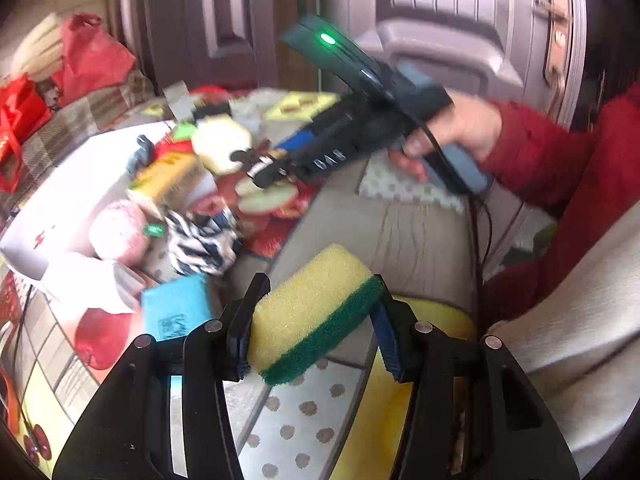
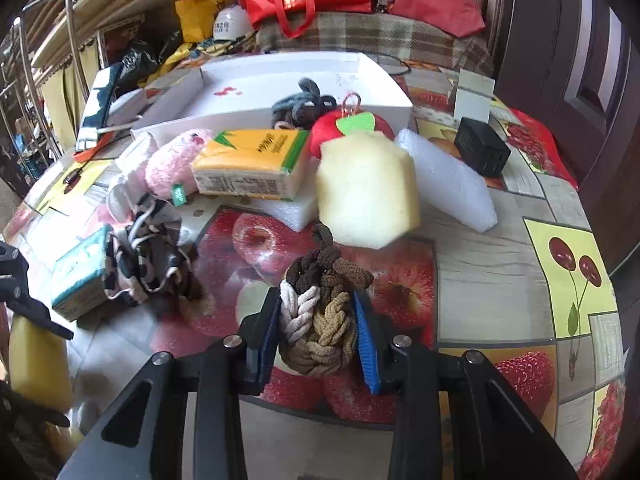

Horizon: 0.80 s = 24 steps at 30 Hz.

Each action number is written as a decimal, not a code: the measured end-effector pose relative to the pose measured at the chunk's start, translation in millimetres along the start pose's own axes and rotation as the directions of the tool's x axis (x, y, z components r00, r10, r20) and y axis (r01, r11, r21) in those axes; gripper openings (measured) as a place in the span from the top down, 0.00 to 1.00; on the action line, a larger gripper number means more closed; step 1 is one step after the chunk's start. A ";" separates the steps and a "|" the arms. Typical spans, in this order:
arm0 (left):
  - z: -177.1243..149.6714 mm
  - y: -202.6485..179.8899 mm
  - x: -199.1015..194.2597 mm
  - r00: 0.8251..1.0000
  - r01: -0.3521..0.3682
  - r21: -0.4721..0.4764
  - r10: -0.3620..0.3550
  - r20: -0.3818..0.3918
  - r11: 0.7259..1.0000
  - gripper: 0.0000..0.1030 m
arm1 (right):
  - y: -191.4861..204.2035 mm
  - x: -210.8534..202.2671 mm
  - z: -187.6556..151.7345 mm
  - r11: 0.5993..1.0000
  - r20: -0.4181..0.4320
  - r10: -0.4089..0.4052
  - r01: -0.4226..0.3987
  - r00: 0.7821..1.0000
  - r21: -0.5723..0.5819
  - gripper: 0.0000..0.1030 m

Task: Organize soft objects
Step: 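Carry the sponge into the white box and open the left gripper while the right releases the rope knot there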

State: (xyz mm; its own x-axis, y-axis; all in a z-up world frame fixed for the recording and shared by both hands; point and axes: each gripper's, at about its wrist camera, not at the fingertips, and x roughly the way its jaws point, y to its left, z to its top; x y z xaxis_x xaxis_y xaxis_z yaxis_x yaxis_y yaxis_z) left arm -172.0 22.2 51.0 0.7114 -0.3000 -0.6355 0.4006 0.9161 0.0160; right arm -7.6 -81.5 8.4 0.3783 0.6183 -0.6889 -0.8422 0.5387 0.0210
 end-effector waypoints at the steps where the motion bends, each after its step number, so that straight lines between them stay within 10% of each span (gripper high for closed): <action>1: -0.5 5.2 -12.2 0.998 -0.022 -0.027 0.023 0.061 0.999 0.52 | -1.1 -12.0 -0.3 1.000 0.048 0.006 -0.007 0.999 0.009 0.67; 5: -8.7 36.0 -48.0 0.925 -0.258 -0.179 0.296 0.238 0.950 0.52 | -14.2 -60.2 3.7 0.997 0.281 -0.040 0.019 0.959 0.076 0.66; 8: -21.1 71.3 -60.4 0.815 -0.414 -0.369 0.519 0.258 0.832 0.52 | -26.0 -78.6 5.1 0.986 0.424 -0.123 0.064 0.897 0.152 0.65; 12: -31.4 112.2 -62.8 0.733 -0.484 -0.558 0.661 0.163 0.674 0.52 | -37.9 -63.2 4.9 0.968 0.461 -0.186 0.083 0.868 0.236 0.65; 16: -26.0 122.5 -52.3 0.687 -0.534 -0.578 0.716 0.129 0.617 0.52 | -36.6 -41.4 11.1 0.964 0.432 -0.177 0.067 0.885 0.257 0.65; 24: -10.6 148.8 -28.5 0.652 -0.569 -0.588 0.751 0.103 0.575 0.52 | -17.0 -17.5 32.9 0.978 0.462 -0.142 0.050 0.875 0.204 0.65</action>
State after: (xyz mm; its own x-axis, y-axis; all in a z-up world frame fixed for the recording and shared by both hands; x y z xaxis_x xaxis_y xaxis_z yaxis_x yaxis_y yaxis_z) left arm -138.7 169.9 63.3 0.8242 0.4650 -0.3231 -0.5142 0.8537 -0.0830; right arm 12.8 -82.7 43.9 0.6282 0.7294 -0.2710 -0.7257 0.6748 0.1339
